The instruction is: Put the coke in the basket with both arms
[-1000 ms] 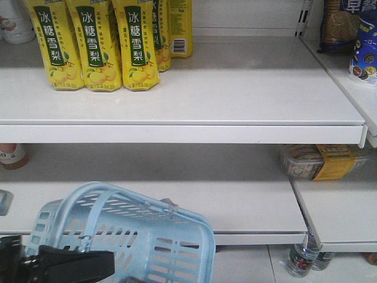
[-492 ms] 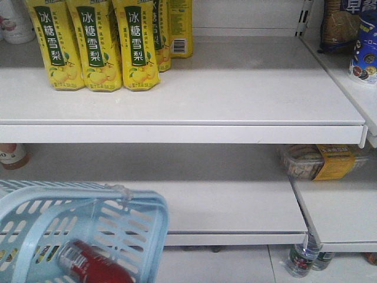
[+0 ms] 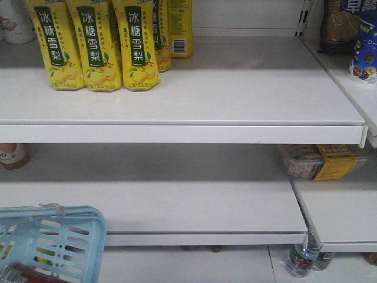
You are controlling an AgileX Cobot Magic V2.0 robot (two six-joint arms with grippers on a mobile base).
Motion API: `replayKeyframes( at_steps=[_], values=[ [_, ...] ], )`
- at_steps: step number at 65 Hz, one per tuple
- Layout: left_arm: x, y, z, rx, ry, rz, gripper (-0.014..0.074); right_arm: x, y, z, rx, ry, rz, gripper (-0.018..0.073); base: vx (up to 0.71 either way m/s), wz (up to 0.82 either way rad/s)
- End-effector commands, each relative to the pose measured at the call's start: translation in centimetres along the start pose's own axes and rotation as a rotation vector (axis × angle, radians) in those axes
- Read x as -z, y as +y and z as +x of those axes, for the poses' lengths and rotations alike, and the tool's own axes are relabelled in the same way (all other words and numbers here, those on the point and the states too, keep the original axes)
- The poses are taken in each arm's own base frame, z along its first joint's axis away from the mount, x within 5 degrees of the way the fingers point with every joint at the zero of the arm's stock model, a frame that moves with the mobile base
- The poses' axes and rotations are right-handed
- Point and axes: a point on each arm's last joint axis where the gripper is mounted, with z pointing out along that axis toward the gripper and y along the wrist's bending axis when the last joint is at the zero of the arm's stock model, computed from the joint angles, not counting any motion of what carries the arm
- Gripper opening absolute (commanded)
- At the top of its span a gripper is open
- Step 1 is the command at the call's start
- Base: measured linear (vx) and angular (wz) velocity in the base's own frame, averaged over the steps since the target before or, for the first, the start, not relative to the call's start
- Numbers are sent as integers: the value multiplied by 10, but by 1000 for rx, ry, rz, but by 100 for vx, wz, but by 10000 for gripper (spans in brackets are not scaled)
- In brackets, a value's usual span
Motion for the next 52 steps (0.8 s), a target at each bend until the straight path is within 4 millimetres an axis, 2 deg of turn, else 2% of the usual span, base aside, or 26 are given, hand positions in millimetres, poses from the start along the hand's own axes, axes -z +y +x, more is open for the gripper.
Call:
replayKeyframes(
  at_steps=[1,12,27,40,52],
  values=[
    [8,2,-20,-30,-212,-64,-6,2,-3,-14,-1,-81,29,-10,0,0],
    [10,11,-23,-87,-250,-164,-6,2,-3,-14,-1,-82,29,-10,0,0],
    [8,25,-29,-123,-404,-273,-6,2,-3,-14,-1,-82,29,-10,0,0],
    [-6,41,-17,-166,-528,-315,-6,2,-3,-14,-1,-82,29,-10,0,0],
    [-16,48,-3,-294,-604,-313,-6,2,-3,-14,-1,-82,29,-10,0,0]
  ],
)
